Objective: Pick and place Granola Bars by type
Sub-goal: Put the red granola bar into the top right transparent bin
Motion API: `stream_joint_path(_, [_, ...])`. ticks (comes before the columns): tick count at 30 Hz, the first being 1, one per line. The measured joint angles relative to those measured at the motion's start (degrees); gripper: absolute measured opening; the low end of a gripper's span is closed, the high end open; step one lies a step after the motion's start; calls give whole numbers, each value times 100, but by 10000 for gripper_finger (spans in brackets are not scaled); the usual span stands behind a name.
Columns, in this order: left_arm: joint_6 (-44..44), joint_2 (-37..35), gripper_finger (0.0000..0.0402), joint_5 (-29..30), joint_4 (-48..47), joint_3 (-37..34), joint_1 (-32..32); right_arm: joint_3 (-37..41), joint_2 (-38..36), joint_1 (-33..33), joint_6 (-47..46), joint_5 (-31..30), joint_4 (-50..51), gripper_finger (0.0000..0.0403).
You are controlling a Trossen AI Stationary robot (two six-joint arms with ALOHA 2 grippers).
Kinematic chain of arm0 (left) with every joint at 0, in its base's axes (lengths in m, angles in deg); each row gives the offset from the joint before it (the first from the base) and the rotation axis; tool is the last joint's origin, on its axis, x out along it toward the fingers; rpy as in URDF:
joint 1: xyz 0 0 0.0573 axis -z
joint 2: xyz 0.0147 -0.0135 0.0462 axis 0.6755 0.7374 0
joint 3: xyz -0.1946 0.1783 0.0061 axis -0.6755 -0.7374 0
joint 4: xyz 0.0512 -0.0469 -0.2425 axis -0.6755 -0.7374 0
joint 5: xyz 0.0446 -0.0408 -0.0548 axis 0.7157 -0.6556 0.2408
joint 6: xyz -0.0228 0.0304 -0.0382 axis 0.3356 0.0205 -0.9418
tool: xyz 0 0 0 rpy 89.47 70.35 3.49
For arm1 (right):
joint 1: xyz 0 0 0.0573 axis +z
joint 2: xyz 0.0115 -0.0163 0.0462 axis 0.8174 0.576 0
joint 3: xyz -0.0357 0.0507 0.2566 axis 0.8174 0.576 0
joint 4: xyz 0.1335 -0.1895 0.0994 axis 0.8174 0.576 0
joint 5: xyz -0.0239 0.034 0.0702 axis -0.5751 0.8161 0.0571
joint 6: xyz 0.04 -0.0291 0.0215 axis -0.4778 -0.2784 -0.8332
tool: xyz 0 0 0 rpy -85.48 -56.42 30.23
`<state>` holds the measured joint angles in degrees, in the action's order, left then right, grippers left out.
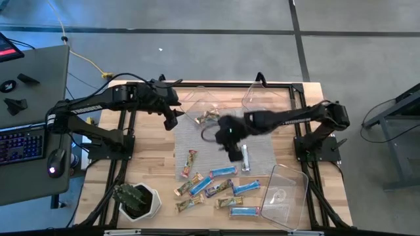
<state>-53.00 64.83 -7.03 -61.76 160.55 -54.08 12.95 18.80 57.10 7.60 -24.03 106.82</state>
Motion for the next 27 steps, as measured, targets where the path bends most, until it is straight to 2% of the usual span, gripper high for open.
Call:
stream_joint_path(6, [0,7,193,22,17,0,-1,1204,14,711,-697,-663,-1331,141])
stream_joint_path(10, [0,7,193,22,20,0,-1,2062,14,1013,-1215,-1045,-2665,141])
stream_joint_path(15, [0,7,193,20,22,0,-1,2827,73,1248,-1635,-1055,-4013,141])
stream_joint_path(19, [0,9,193,20,24,-2,-1,3043,252,1386,-1692,-1052,-4463,141])
stream_joint_path(27, [0,9,193,19,61,-2,-1,2817,659,1479,-1231,-1076,-4481,141])
